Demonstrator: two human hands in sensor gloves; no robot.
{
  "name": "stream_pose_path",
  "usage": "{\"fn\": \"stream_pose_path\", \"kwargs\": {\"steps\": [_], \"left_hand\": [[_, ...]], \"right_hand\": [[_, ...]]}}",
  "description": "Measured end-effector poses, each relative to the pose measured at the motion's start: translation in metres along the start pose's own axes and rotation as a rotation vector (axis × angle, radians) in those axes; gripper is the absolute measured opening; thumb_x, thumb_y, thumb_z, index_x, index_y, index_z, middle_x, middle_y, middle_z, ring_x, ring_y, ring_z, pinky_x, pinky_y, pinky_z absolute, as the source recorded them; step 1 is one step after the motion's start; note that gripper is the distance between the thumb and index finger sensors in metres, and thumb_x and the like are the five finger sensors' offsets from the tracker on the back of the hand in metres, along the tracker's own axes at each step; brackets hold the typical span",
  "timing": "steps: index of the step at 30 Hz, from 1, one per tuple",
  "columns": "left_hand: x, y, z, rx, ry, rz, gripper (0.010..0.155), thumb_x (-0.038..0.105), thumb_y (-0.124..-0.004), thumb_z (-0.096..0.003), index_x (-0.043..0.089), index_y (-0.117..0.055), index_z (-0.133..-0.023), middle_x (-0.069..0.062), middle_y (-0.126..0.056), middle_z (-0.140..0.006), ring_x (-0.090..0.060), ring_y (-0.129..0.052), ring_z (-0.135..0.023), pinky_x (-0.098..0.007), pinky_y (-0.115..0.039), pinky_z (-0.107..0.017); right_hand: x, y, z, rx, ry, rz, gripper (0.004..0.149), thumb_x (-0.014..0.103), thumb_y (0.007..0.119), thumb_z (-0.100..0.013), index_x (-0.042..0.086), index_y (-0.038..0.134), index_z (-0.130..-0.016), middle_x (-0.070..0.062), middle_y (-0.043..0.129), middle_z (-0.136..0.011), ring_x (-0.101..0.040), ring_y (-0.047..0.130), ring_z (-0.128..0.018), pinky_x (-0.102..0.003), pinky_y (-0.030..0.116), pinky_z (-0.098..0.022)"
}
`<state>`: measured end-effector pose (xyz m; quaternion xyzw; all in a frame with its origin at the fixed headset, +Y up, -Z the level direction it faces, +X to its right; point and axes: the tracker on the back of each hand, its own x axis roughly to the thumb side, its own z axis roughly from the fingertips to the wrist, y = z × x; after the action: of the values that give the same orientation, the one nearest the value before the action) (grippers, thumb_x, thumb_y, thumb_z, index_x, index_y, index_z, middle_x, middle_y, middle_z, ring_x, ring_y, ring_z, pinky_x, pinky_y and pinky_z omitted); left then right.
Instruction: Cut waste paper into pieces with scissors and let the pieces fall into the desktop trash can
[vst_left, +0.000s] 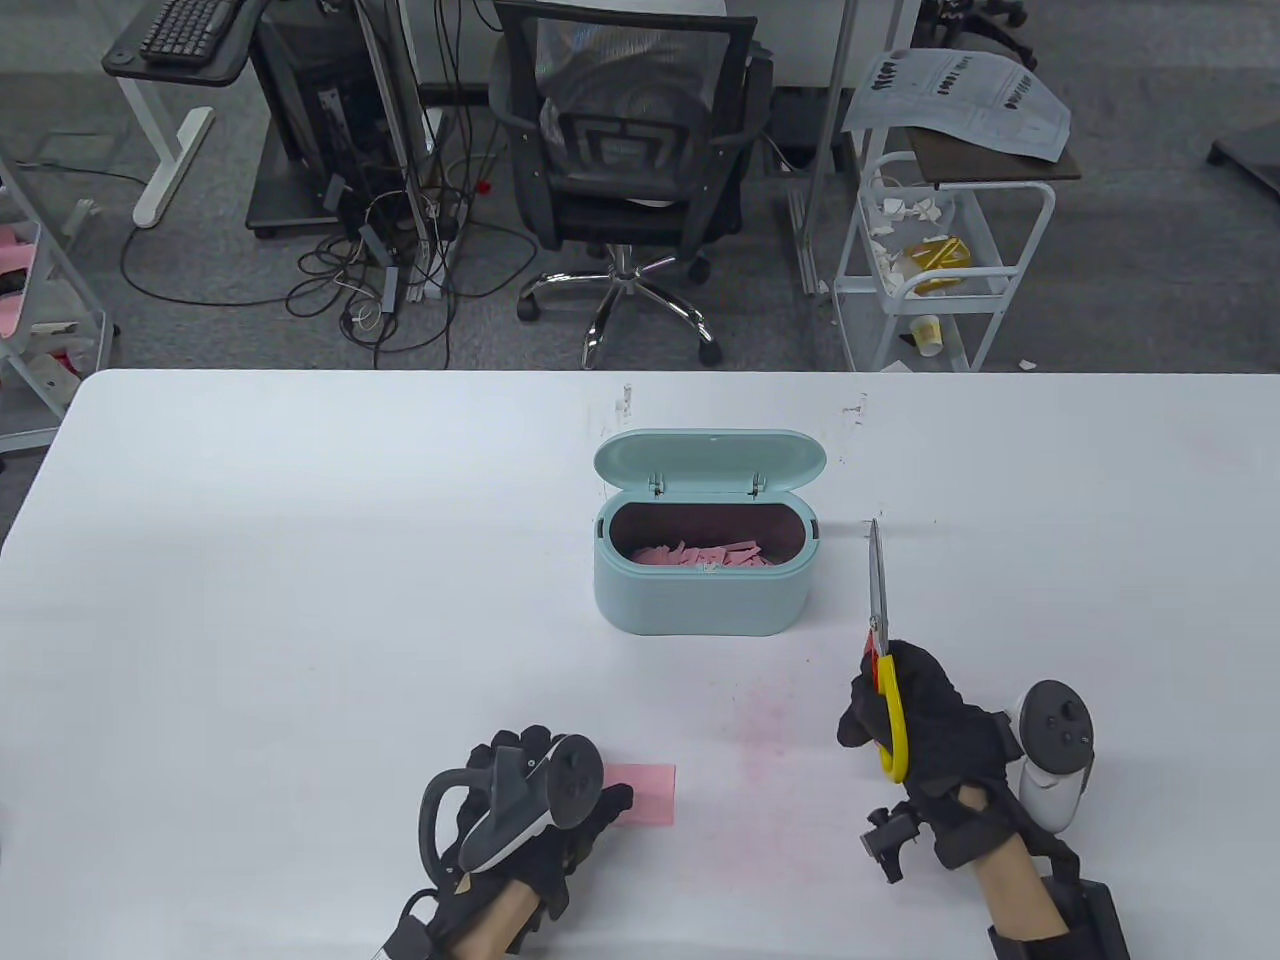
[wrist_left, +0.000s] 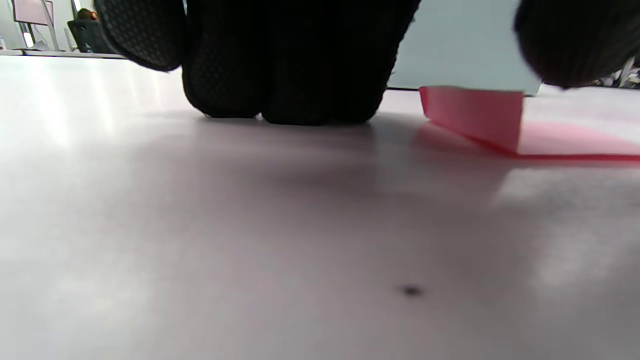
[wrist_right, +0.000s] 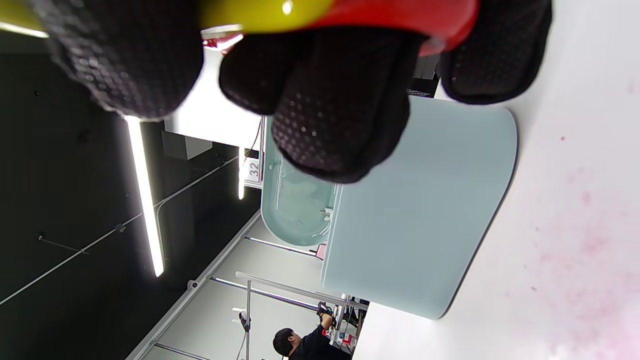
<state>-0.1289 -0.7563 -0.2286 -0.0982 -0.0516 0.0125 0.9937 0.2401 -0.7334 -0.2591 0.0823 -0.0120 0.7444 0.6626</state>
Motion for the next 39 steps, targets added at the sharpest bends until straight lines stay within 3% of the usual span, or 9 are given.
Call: {"fn": "stream_pose_path", "kwargs": {"steps": [5,8,11,16,19,21,31,39], "left_hand": [[-0.001,-0.001,0.0,-0.007,0.054,0.074,0.066,0.065,-0.084,-0.0397,0.022,-0.083,-0.089,-0.011,-0.09,-0.083,-0.038,-0.084,-0.078,-0.062,-0.061,-0.069],[0.005,-0.002,0.001,0.01,0.064,0.023,0.061,0.06,-0.089,-0.0389,0.024,-0.083,-0.088,-0.01,-0.091,-0.081,-0.037,-0.086,-0.077,-0.062,-0.06,-0.07],[0.011,-0.001,0.002,0.019,0.044,0.071,0.042,0.049,-0.091,-0.0411,0.027,-0.09,-0.078,-0.007,-0.094,-0.075,-0.035,-0.088,-0.073,-0.061,-0.061,-0.07],[0.01,0.002,0.002,0.065,0.022,0.092,0.035,0.043,-0.09,-0.0419,0.031,-0.091,-0.075,-0.003,-0.099,-0.066,-0.029,-0.096,-0.062,-0.056,-0.071,-0.066],[0.001,0.006,0.001,0.06,0.0,0.247,0.035,0.042,-0.088,-0.0422,0.031,-0.089,-0.076,0.002,-0.107,-0.055,-0.02,-0.106,-0.046,-0.048,-0.084,-0.056],[-0.004,0.006,-0.003,0.042,-0.062,0.419,0.036,0.04,-0.088,-0.0421,0.028,-0.088,-0.076,0.001,-0.107,-0.055,-0.021,-0.106,-0.045,-0.048,-0.084,-0.055],[-0.007,0.065,-0.015,0.439,-0.206,0.676,0.035,0.04,-0.092,-0.0399,0.029,-0.09,-0.073,0.001,-0.108,-0.055,-0.021,-0.107,-0.047,-0.049,-0.085,-0.057],[0.004,0.106,-0.059,0.593,-0.156,0.824,0.035,0.041,-0.091,-0.0418,0.031,-0.088,-0.075,0.002,-0.106,-0.058,-0.021,-0.104,-0.051,-0.048,-0.082,-0.06]], "right_hand": [[-0.002,0.003,0.0,0.006,0.006,0.014,0.07,0.051,0.084,-0.034,0.019,0.056,-0.09,0.004,0.086,-0.068,-0.015,0.105,-0.04,-0.058,0.076,-0.054],[-0.003,0.004,0.0,0.002,0.013,0.019,0.07,0.051,0.084,-0.034,0.019,0.056,-0.09,0.004,0.086,-0.068,-0.015,0.105,-0.04,-0.058,0.076,-0.054],[-0.004,0.005,-0.001,0.001,0.022,0.02,0.07,0.051,0.084,-0.034,0.019,0.056,-0.09,0.004,0.086,-0.068,-0.015,0.105,-0.04,-0.058,0.076,-0.054],[-0.005,0.005,-0.001,0.0,0.037,0.026,0.07,0.051,0.084,-0.034,0.019,0.056,-0.09,0.004,0.087,-0.068,-0.015,0.105,-0.04,-0.058,0.076,-0.054],[-0.005,0.005,-0.001,0.0,0.044,0.031,0.07,0.051,0.084,-0.034,0.019,0.056,-0.09,0.004,0.087,-0.068,-0.015,0.105,-0.04,-0.058,0.076,-0.054],[-0.005,0.005,-0.001,0.002,0.049,0.031,0.07,0.051,0.084,-0.034,0.018,0.056,-0.09,0.004,0.087,-0.068,-0.015,0.105,-0.04,-0.058,0.076,-0.054],[-0.009,0.008,-0.002,0.014,0.076,0.022,0.07,0.051,0.084,-0.034,0.018,0.057,-0.089,0.004,0.087,-0.067,-0.014,0.105,-0.036,-0.058,0.076,-0.053],[-0.013,0.012,-0.002,0.015,0.103,0.007,0.07,0.051,0.084,-0.034,0.018,0.056,-0.089,0.004,0.086,-0.067,-0.013,0.104,-0.035,-0.058,0.075,-0.055]]}}
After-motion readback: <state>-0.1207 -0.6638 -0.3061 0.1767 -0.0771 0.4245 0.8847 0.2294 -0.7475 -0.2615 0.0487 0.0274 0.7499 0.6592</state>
